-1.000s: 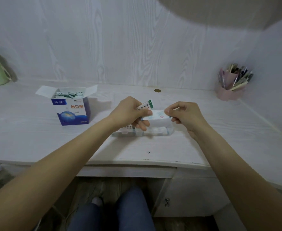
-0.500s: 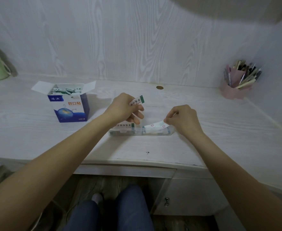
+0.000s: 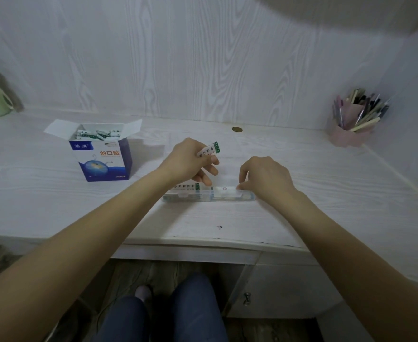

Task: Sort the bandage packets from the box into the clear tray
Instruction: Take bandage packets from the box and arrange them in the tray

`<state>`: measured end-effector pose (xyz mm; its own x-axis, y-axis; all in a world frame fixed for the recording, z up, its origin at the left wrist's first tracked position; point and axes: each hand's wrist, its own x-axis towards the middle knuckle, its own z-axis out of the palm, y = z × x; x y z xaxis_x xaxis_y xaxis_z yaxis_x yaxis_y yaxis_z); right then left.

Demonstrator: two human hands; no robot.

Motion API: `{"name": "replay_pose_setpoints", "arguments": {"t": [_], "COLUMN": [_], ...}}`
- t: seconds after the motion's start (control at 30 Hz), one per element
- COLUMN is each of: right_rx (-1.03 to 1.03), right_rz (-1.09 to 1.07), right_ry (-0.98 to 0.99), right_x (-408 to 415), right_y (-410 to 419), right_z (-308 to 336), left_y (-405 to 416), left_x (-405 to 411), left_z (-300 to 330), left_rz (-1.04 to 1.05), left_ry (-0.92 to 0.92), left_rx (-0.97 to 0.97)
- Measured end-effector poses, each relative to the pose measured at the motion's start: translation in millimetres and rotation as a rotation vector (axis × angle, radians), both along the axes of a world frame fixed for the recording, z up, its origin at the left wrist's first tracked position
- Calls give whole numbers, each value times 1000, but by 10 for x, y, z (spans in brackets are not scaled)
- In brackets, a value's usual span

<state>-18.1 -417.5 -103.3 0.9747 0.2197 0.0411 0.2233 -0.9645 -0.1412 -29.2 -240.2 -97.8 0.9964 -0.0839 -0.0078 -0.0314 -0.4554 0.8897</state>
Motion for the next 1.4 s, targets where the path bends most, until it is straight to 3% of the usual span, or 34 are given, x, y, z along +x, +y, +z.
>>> {"name": "replay_pose_setpoints", "arguments": {"t": [0.37, 0.43, 0.53, 0.6, 0.73, 0.87, 0.97, 1.13, 1.4], "right_rx": [46, 248, 873, 1029, 1030, 1049, 966, 688, 342], "right_rz": [70, 73, 122, 185, 216, 83, 47, 45, 66], "right_ry": [81, 49, 134, 189, 76, 50, 56, 27, 48], "right_x": [30, 13, -92, -149, -147, -97, -99, -110, -114], "right_y": [-17, 5, 126, 228, 414, 489, 559, 675, 735], "right_z": [55, 77, 191, 242, 227, 148, 75, -36, -114], "left_y": [68, 101, 168, 208, 303, 550, 710, 763, 710], "left_x": [-96, -121, -178, -219, -302, -338, -350, -312, -224], "left_z": [61, 83, 132, 162, 205, 172, 111, 8, -101], "left_rz": [-36, -58, -129, -185, -209, -3, 65, 46, -15], "left_ry": [-13, 21, 160, 212, 213, 97, 41, -3, -54], "left_rx": [-16, -70, -130, -70, -69, -123, -25, 310, 542]}}
